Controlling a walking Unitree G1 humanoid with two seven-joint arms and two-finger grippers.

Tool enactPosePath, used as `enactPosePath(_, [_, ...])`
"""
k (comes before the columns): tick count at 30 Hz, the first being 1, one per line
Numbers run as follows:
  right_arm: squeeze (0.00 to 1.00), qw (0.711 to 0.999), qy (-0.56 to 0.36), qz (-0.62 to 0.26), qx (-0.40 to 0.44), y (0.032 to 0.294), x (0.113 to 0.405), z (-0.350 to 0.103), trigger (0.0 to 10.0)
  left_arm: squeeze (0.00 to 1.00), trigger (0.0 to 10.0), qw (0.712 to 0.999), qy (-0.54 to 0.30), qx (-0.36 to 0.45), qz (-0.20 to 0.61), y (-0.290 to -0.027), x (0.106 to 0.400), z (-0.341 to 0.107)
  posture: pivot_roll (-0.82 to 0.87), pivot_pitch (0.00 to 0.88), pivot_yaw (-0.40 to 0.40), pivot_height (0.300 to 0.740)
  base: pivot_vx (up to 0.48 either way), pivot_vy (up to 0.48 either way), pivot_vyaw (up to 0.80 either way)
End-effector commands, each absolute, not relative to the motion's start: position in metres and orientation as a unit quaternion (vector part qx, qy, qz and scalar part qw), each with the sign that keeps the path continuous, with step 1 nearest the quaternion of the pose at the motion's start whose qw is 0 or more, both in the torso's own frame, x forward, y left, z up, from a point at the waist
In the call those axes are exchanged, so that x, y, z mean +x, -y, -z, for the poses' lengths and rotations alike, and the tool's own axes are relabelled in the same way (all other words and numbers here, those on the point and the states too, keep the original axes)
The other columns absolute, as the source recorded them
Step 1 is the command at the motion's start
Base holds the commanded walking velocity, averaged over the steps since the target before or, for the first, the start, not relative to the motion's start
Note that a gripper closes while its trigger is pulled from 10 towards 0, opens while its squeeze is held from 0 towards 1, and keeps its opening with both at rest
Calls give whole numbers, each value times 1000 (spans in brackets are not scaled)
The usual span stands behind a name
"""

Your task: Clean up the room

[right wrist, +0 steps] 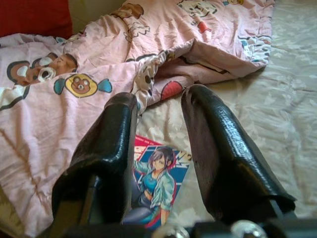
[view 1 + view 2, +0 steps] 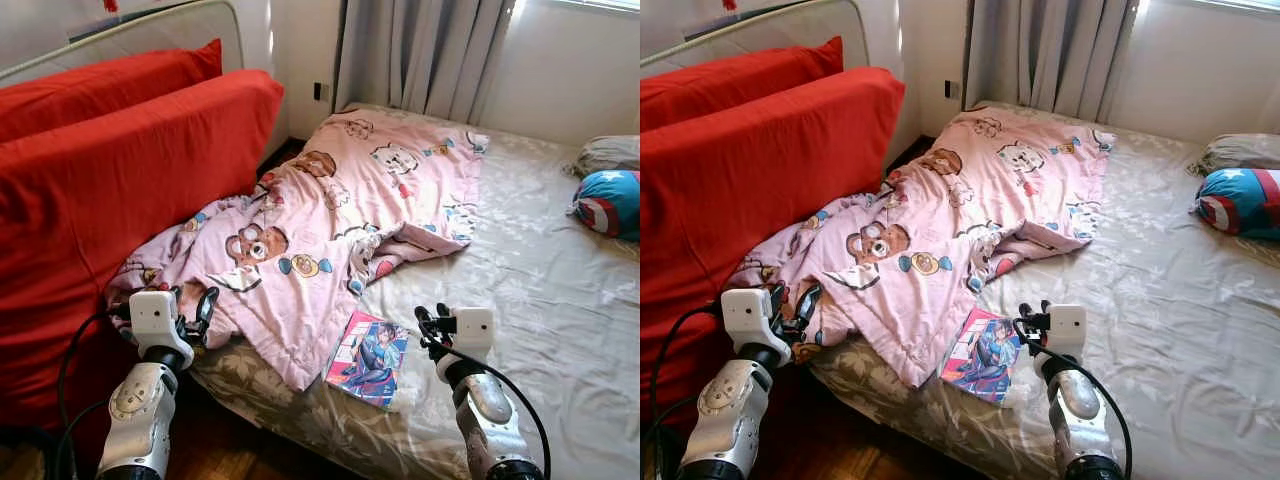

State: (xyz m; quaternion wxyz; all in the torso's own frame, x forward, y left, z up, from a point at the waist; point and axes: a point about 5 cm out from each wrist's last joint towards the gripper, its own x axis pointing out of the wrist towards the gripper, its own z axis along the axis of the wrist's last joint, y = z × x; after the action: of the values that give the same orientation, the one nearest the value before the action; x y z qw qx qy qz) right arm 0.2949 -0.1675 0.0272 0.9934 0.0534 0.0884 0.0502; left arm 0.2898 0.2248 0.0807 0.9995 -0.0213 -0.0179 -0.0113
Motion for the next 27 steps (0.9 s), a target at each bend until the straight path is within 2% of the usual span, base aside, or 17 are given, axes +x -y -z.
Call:
enactPosePath(1, [0, 993, -94, -49, 53, 168, 293, -25, 10000, 0, 10000, 1000, 17, -21, 12, -225, 289, -80, 11, 65, -52, 668, 0, 0, 0])
enactPosePath(3, [0, 992, -105, -49, 50, 168, 294, -24, 10000, 0, 10000, 1000, 17, -21, 13, -225, 289, -80, 10, 66, -50, 668, 0, 0, 0])
enactPosePath(8, [0, 992, -96, -52, 55, 167, 292, -24, 10000, 0, 10000, 1000, 18, -20, 16, -223, 290, -81, 10, 70, -48, 633, 0, 0, 0])
enactPosePath(27, [0, 990, -107, -70, 56, 159, 291, -21, 10000, 0, 10000, 999, 2, -5, 32, -219, 286, -77, 39, 60, -52, 633, 0, 0, 0])
